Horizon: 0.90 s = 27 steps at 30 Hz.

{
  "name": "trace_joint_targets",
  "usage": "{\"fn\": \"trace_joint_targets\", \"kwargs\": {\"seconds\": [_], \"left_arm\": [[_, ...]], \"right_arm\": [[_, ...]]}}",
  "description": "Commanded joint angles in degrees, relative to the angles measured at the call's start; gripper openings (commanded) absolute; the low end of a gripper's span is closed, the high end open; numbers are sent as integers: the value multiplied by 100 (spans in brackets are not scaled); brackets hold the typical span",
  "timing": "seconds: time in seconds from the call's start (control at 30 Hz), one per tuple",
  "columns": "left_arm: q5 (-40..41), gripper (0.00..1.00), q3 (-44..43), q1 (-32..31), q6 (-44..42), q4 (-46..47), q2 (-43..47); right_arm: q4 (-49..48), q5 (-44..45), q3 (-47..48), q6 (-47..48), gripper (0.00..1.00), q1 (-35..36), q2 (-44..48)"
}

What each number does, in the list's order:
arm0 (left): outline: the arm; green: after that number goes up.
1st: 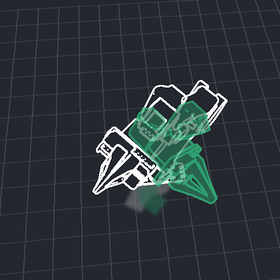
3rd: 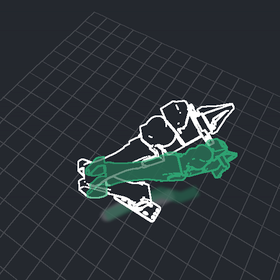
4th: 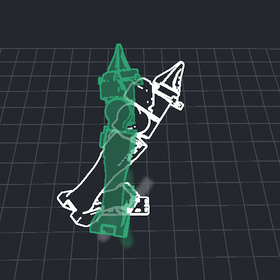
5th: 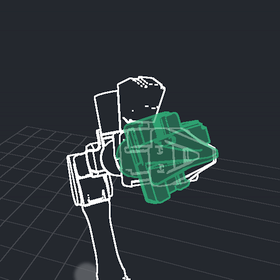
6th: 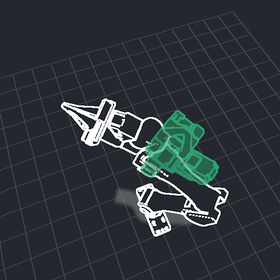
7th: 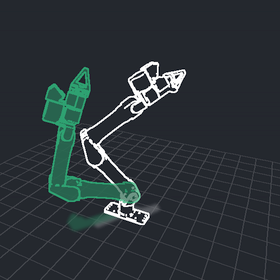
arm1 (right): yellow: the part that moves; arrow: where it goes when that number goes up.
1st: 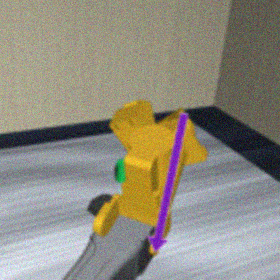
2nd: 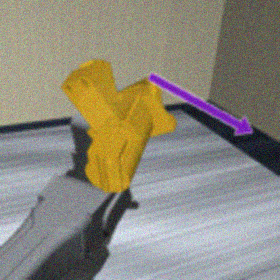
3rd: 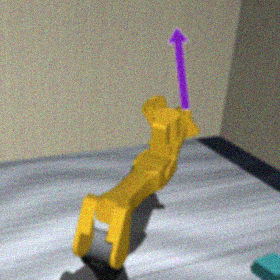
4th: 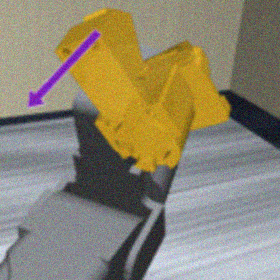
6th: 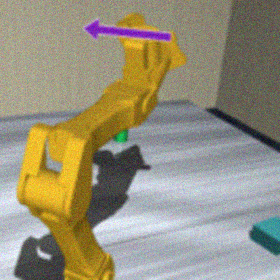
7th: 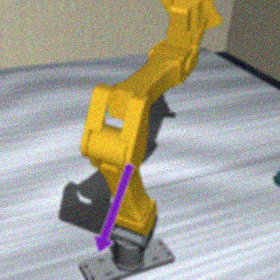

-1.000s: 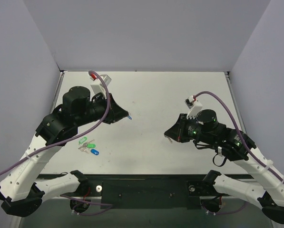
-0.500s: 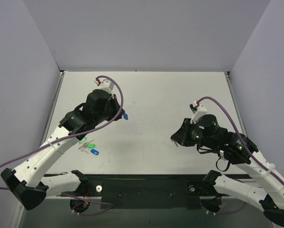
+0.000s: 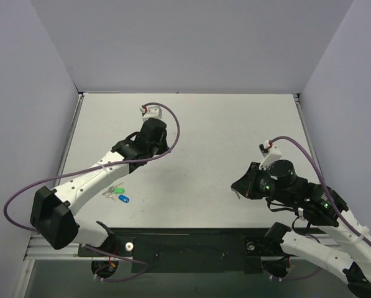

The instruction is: Remove the keys from the keyring

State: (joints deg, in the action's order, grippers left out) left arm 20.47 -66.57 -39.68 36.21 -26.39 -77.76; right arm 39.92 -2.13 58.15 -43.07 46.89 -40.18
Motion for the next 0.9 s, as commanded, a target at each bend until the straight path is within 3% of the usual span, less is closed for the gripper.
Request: {"fn": "trace_joint_targets", "kwargs": {"seconds": [0.0, 0.2, 0.23, 0.27, 0.33, 0.47, 0.87], "left_arm": [[238, 0, -199, 66, -61, 504, -379], [159, 0, -585, 153, 9, 302, -863], [124, 6, -612, 162, 27, 267, -908], [89, 28, -725, 189, 36, 162, -1004], [80, 49, -918, 224, 62, -58, -1119], [106, 74, -1157, 224, -43, -270, -1198], [36, 76, -912, 391, -298, -797, -153]], "right_arm": [[165, 196, -85, -140, 0, -31, 124], [209, 196, -102, -123, 0, -31, 116], [209, 196, -102, -123, 0, -23, 107], [209, 196, -102, -114, 0, -22, 90], [200, 196, -102, -105, 0, -31, 72], [200, 196, -102, -88, 0, -31, 46], [113, 336, -85, -70, 0, -22, -393]]}}
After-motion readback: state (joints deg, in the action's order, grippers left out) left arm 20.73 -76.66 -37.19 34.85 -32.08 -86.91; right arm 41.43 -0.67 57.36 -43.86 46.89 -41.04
